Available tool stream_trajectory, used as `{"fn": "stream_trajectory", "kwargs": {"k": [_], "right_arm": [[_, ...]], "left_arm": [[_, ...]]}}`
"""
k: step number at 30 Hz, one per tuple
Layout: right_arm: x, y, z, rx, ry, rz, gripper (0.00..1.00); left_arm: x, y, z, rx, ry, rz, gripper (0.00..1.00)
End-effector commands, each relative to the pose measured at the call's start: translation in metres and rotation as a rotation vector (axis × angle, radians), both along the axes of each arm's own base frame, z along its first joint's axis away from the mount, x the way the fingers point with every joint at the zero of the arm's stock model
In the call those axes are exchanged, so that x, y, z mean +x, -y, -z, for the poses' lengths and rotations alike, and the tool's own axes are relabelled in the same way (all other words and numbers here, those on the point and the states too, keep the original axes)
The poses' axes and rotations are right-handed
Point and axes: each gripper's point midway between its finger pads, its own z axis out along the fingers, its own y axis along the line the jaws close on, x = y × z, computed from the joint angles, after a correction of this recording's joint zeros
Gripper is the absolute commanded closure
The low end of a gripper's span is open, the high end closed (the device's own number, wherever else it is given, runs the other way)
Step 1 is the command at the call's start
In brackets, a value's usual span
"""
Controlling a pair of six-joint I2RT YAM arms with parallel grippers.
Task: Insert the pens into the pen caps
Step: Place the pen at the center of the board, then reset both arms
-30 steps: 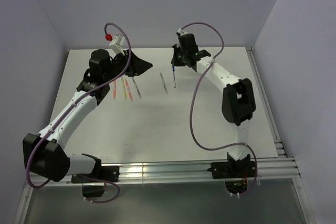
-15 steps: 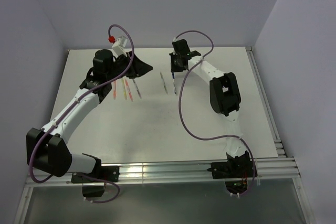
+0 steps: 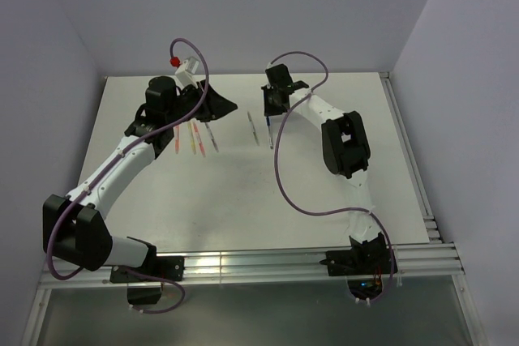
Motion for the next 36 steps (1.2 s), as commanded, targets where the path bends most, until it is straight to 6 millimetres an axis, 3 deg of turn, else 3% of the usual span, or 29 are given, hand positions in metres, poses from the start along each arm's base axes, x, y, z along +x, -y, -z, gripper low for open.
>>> {"fn": "stream_trajectory", "kwargs": {"k": [1,9,18,22,28,29,30,32,33,34,36], "right_arm": [[-0.003,-0.001,0.008,-0.005,-0.007,0.0,0.87],[-0.006,0.0,0.006,-0.001,-0.006,-0.004,0.73],[-0.005,0.001,-0.013,0.006,0.026,-0.001,0.68],[-0.005,0.005,-0.043,0.008,0.083,0.008,0.65],[-0.014,0.014,-0.111,0.048,0.191,0.042,0.61],[-0.015,0.015,-0.121,0.062,0.213,0.05,0.57],[-0.025,0.019,-0.145,0.088,0.251,0.057,0.55],[-0.035,0.023,-0.169,0.128,0.29,0.072,0.4],[-0.042,0.027,-0.168,0.134,0.295,0.079,0.31],[-0.052,0.032,-0.198,0.174,0.345,0.097,0.25],[-0.066,0.037,-0.206,0.21,0.347,0.114,0.21]], "left_arm": [[0.001,0.003,-0.025,-0.03,0.056,0.025,0.59],[0.0,0.004,-0.026,-0.035,0.057,0.031,0.59],[0.0,0.004,-0.026,-0.036,0.058,0.032,0.59],[0.0,0.004,-0.026,-0.037,0.059,0.031,0.59],[0.0,0.003,-0.027,-0.028,0.06,0.032,0.59],[0.0,0.003,-0.03,-0.024,0.066,0.029,0.59],[0.001,0.001,-0.03,-0.018,0.068,0.022,0.59],[-0.001,-0.001,-0.032,0.0,0.07,0.016,0.59],[0.0,-0.003,-0.032,0.007,0.071,0.009,0.59],[-0.002,-0.004,-0.032,0.02,0.072,0.01,0.59],[-0.003,-0.007,-0.035,0.03,0.082,-0.002,0.59]]}}
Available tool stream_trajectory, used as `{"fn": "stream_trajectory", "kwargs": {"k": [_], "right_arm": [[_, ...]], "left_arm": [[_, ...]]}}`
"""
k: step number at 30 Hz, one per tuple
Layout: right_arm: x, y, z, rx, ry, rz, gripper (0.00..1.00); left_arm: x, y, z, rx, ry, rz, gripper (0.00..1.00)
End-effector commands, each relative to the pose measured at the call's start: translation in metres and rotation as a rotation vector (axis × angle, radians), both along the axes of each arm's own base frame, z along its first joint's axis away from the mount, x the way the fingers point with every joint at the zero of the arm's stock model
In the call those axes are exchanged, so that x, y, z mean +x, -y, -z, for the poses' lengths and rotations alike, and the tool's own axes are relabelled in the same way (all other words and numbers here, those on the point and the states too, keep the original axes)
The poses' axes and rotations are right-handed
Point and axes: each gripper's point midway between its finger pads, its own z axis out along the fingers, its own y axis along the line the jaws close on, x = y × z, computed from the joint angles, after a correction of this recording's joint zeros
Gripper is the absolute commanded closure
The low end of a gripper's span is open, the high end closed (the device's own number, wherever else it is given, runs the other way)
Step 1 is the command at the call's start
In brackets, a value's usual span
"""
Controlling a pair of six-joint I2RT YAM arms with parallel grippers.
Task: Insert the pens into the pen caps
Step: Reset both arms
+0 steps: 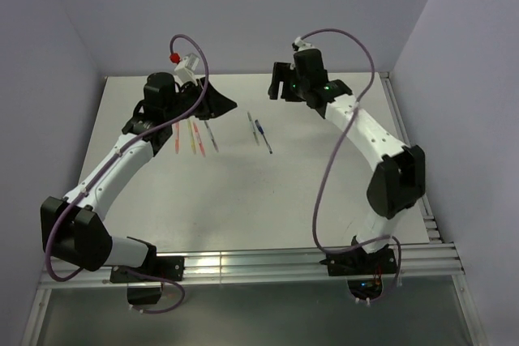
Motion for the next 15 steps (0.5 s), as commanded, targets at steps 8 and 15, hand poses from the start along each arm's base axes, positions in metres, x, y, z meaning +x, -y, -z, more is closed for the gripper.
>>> {"fn": "stream_trajectory", "kwargs": {"k": [8,15], "right_arm": [[-0.071,0.022,-0.096,0.194,0.186,0.018,0.0],[-0.093,0.038,-0.123,0.2,0.273,0.026,0.0]], "left_arm": [[-0.008,-0.02,-0.04,0.05,0.14,-0.059,0.58],[-0.009,-0.024,-0.047,0.058,0.169,-0.078,0.58]]}}
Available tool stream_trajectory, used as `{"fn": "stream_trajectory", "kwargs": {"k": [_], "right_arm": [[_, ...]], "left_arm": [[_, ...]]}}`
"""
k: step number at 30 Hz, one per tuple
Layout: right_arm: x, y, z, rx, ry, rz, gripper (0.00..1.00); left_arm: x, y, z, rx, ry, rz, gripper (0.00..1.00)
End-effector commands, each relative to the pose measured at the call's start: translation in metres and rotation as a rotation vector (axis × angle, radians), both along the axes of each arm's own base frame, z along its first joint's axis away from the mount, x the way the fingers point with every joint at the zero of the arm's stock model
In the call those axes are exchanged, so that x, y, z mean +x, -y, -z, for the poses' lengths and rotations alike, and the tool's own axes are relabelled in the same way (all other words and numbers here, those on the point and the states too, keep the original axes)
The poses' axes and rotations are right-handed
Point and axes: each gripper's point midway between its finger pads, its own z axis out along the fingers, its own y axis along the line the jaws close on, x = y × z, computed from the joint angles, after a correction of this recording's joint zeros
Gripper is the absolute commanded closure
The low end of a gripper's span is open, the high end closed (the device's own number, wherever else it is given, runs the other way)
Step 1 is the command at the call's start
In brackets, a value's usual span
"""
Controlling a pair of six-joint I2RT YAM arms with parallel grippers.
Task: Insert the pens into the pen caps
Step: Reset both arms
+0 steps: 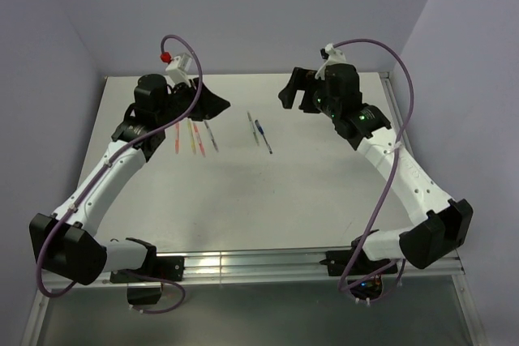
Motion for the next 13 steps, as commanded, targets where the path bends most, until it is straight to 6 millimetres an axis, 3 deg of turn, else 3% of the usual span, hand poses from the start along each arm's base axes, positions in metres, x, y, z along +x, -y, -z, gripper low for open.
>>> {"fn": "stream_trajectory", "kwargs": {"k": [1,13], "right_arm": [[-0.0066,0.0076,-0.0276,0.026,0.085,0.016,0.0],[-0.0122,0.0103,-0.0357,0.032,0.112,0.014,0.0]], "left_arm": [[0.0009,-0.0051,-0.0302,-0.002,0.091,-0.018,0.58],[-0.0016,-0.0043,-0.032,-0.005,0.096,-0.007,0.58]]}}
